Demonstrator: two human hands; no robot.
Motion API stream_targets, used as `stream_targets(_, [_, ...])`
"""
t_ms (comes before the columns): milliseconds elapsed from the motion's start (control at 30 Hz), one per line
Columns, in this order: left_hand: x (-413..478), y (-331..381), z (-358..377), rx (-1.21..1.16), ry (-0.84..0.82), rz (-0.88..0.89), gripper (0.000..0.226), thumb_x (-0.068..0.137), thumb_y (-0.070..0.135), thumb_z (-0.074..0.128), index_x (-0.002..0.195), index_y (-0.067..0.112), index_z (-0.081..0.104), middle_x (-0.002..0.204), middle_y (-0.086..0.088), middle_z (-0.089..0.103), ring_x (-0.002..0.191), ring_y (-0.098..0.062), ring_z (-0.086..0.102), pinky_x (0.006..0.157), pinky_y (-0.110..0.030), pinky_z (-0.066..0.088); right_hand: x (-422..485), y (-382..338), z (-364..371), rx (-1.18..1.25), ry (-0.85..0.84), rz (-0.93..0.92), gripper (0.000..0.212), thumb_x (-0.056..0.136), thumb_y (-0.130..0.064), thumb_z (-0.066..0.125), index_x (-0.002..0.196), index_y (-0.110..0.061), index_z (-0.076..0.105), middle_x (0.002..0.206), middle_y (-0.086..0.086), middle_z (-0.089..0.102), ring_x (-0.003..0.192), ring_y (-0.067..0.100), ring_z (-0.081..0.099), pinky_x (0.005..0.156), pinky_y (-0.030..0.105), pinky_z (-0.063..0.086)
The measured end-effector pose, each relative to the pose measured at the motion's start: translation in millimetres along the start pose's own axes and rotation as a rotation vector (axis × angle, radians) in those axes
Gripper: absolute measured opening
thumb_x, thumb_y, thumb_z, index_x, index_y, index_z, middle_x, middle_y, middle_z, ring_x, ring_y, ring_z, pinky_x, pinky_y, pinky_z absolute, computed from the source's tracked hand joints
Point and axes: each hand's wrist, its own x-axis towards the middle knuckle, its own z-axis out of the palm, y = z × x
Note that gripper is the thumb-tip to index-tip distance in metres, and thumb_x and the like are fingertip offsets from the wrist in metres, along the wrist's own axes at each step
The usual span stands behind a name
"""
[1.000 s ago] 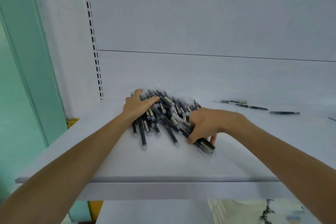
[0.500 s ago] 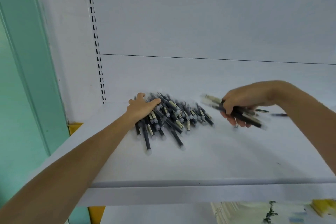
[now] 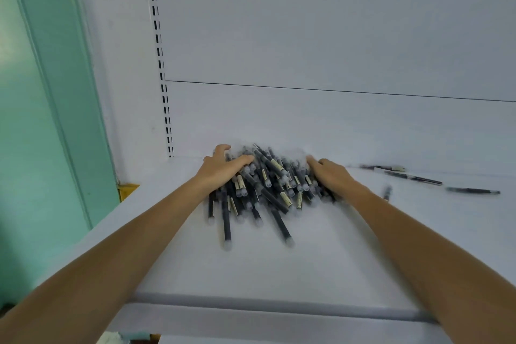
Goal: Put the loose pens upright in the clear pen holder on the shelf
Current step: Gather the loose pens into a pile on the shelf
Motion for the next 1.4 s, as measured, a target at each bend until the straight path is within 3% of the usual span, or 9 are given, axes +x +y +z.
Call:
stream_targets(200, [2,6,1,-0.015,-0.009,-0.036,0.073,0.081,0.055,0.057,0.14,0.028,0.025,0.145,-0.01,0.034,0.129,-0.029,0.038,0.103,-0.04,0.033,1,-12,3,0.135,-0.041,-0.048,0.06,0.101,-0.048,0.016,0.138,-0.009,0.041,0.146,0.016,0.038,0.13,0.03,0.039,0.105,0.036,0.028])
stream_targets(267, [1,8,3,-0.009,-0.02,-0.038,0.076,0.078,0.059,0.056,0.14,0.027,0.025,0.142,-0.011,0.037,0.128,-0.03,0.039,0.104,-0.041,0.034,-5,-25,5,0.117,-0.076,-0.069,0.069,0.097,-0.059,0.015,0.144,-0.012,0.031,0.151,0.013,0.033,0.136,0.031,0.033,0.111,0.041,0.023])
stream_targets(400, [-4,12,4,-0.003,-0.029,-0.044,0.098,0.052,0.08,0.047,0.135,0.03,0.028,0.128,-0.013,0.052,0.123,-0.029,0.043,0.102,-0.044,0.034,-9,-42,6,0.075,-0.126,-0.034,0.092,0.084,-0.078,0.017,0.15,-0.014,0.014,0.155,0.012,0.024,0.141,0.035,0.022,0.115,0.051,0.015])
stream_targets(600, [0,17,13,0.034,0.045,-0.023,0.09,0.069,0.074,0.055,0.139,0.024,0.027,0.146,-0.011,0.035,0.132,-0.031,0.037,0.108,-0.045,0.032,-15,-53,8,0.126,-0.162,0.021,0.108,0.074,-0.081,0.041,0.149,-0.011,0.009,0.153,0.014,0.026,0.14,0.036,0.024,0.114,0.05,0.021])
stream_targets(800, [0,15,14,0.062,0.021,0.03,0.077,0.074,0.066,0.058,0.135,0.026,0.031,0.143,-0.01,0.038,0.129,-0.028,0.04,0.107,-0.044,0.034,-19,-55,18,0.1,-0.123,-0.016,0.086,0.087,-0.066,0.036,0.15,-0.018,0.006,0.152,0.017,0.026,0.138,0.04,0.023,0.112,0.05,0.022])
stream_targets(1067, [-12,13,13,0.045,0.055,0.082,0.075,0.076,0.063,0.059,0.136,0.03,0.03,0.145,-0.006,0.037,0.13,-0.027,0.039,0.094,-0.034,0.033,-16,-48,14,0.109,-0.114,-0.003,0.082,0.089,-0.068,0.026,0.151,-0.019,0.005,0.157,0.014,0.013,0.143,0.038,0.009,0.113,0.053,0.015])
stream_targets(1133, [-13,9,12,0.044,0.05,0.085,0.074,0.078,0.06,0.059,0.138,0.031,0.027,0.147,-0.005,0.034,0.131,-0.028,0.037,0.094,-0.035,0.033,-17,-39,5,0.078,-0.025,-0.047,0.08,0.091,-0.066,0.024,0.151,-0.015,0.01,0.156,0.015,0.013,0.143,0.037,0.01,0.112,0.051,0.016])
stream_targets(1267, [-13,4,11,0.015,0.054,0.099,0.072,0.079,0.057,0.06,0.138,0.032,0.026,0.149,-0.004,0.031,0.133,-0.028,0.035,0.093,-0.034,0.032,-16,1,-42,-0.194,0.288,-0.034,0.056,0.094,-0.041,0.046,0.131,0.0,0.038,0.131,0.021,0.042,0.121,0.036,0.04,0.091,0.04,0.038])
stream_targets(1400, [-10,4,12,0.007,0.061,0.09,0.071,0.079,0.056,0.061,0.137,0.032,0.027,0.15,-0.004,0.028,0.134,-0.028,0.033,0.099,-0.038,0.032,-28,50,-82,-0.623,0.028,0.206,0.022,0.087,-0.027,0.052,0.101,-0.01,0.055,0.09,0.004,0.053,0.083,0.028,0.058,0.073,0.028,0.041])
